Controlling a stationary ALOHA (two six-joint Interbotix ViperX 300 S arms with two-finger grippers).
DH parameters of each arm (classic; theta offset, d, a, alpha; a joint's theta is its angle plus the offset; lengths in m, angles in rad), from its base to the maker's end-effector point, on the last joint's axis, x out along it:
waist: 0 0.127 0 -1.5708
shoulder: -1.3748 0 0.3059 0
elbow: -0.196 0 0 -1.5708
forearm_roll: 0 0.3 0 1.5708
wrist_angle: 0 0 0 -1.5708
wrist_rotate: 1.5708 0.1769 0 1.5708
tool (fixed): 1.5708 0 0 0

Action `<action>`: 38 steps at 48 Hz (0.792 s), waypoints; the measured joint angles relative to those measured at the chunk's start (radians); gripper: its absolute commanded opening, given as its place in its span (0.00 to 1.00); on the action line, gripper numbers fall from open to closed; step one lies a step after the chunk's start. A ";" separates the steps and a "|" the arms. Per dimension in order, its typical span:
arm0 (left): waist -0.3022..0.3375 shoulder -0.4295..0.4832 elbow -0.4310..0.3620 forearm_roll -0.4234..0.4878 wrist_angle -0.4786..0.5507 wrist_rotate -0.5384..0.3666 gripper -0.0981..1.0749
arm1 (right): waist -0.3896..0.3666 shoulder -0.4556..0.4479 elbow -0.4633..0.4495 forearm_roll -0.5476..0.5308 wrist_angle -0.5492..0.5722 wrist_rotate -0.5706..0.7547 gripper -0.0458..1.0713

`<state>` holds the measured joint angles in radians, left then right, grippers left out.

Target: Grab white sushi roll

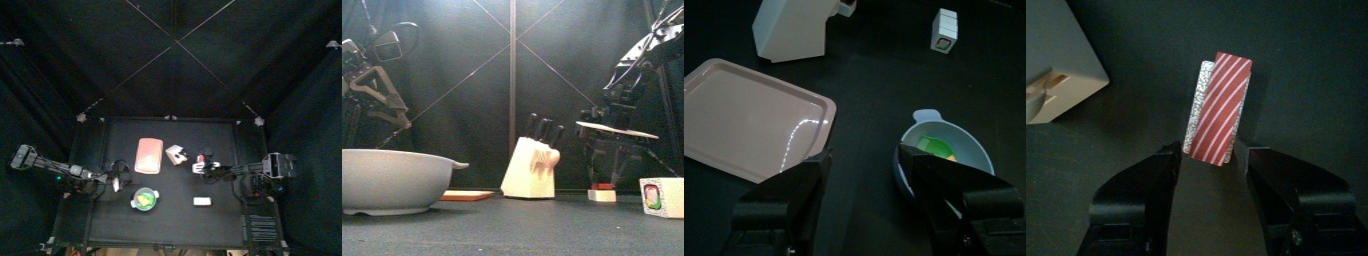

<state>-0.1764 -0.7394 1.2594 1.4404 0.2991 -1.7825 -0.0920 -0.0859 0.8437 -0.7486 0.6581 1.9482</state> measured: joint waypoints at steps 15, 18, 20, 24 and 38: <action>-0.002 0.000 0.002 0.000 0.000 0.000 0.85 | 0.081 -0.069 0.005 0.009 0.003 -0.078 0.78; 0.000 0.000 0.000 0.000 0.000 0.000 0.85 | 0.106 -0.089 0.005 0.025 0.008 -0.109 0.78; 0.000 0.000 0.000 0.002 0.000 0.000 0.85 | 0.124 -0.106 0.005 0.040 0.014 -0.133 0.78; 0.000 0.000 0.002 0.002 0.000 0.000 0.85 | 0.156 -0.135 0.006 0.066 0.026 -0.187 0.78; 0.000 0.000 0.002 0.000 -0.002 0.000 0.85 | 0.305 -0.181 0.023 0.127 0.038 -0.393 0.78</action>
<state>-0.1764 -0.7394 1.2609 1.4404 0.2976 -1.7825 0.2132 -0.2669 0.8667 -0.6213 0.6964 1.5555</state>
